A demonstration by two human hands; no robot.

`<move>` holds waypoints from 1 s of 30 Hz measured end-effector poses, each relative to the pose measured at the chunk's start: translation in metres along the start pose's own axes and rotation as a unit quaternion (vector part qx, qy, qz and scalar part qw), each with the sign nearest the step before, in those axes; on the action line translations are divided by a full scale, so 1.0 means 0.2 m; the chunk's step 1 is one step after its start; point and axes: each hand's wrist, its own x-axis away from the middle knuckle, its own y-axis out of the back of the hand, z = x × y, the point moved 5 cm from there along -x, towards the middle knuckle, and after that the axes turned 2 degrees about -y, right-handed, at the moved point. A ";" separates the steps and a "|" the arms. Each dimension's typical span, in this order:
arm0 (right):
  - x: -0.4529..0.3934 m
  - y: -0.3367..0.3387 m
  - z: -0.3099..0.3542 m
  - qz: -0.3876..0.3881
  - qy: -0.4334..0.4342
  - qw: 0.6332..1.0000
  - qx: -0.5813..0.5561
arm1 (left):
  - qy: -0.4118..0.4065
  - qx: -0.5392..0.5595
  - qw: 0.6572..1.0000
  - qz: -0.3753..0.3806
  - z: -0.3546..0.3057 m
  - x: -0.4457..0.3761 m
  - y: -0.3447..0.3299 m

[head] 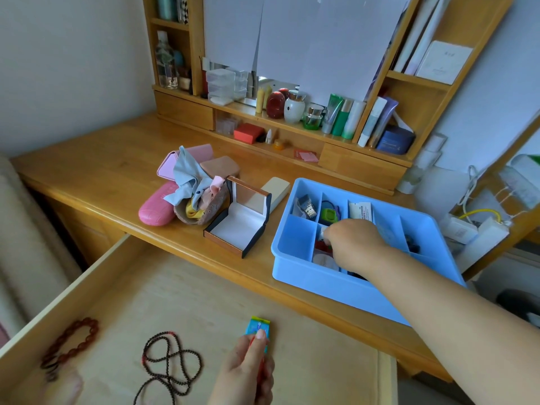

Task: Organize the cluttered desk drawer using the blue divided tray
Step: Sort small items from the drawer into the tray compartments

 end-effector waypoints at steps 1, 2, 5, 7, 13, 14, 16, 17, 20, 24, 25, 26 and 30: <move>0.02 0.01 -0.02 0.005 -0.008 0.999 -0.039 | 0.000 0.011 1.000 0.012 -0.01 0.01 0.00; 0.04 0.01 -0.05 0.009 -0.018 0.997 -0.081 | 0.002 0.024 0.999 0.027 -0.02 0.02 -0.02; 0.14 0.08 -0.11 -0.083 -0.050 0.978 -0.187 | -0.009 0.023 0.998 0.065 -0.07 0.03 -0.05; 0.25 0.12 -0.11 -0.163 -0.037 0.942 -0.290 | -0.050 -0.028 0.994 0.090 -0.12 0.04 -0.08; 0.55 0.00 0.18 0.104 0.098 0.823 -0.549 | -0.194 -0.151 0.958 0.146 -0.28 0.11 -0.21; 0.57 -0.02 0.19 0.114 0.092 0.804 -0.576 | -0.210 -0.163 0.953 0.143 -0.29 0.12 -0.23; 0.58 -0.02 0.18 0.104 0.081 0.790 -0.599 | -0.234 -0.184 0.945 0.135 -0.29 0.12 -0.25; 0.57 0.00 0.16 0.086 0.076 0.793 -0.599 | -0.240 -0.187 0.943 0.133 -0.29 0.12 -0.24; 0.47 0.10 0.01 -0.029 0.020 0.804 -0.593 | -0.230 -0.170 0.952 0.110 -0.27 0.09 -0.19; 0.26 0.18 -0.21 -0.131 -0.077 0.843 -0.516 | -0.140 -0.129 0.981 0.034 -0.14 -0.03 -0.04; 0.20 0.17 -0.21 -0.122 -0.083 0.872 -0.467 | -0.114 -0.120 0.986 0.024 -0.11 -0.05 0.00; 0.15 0.16 -0.19 -0.106 -0.082 0.897 -0.421 | -0.095 -0.114 0.989 0.019 -0.08 -0.06 0.03; 0.00 0.09 -0.07 -0.047 -0.059 0.941 -0.329 | -0.062 -0.115 0.991 0.014 -0.02 -0.08 0.10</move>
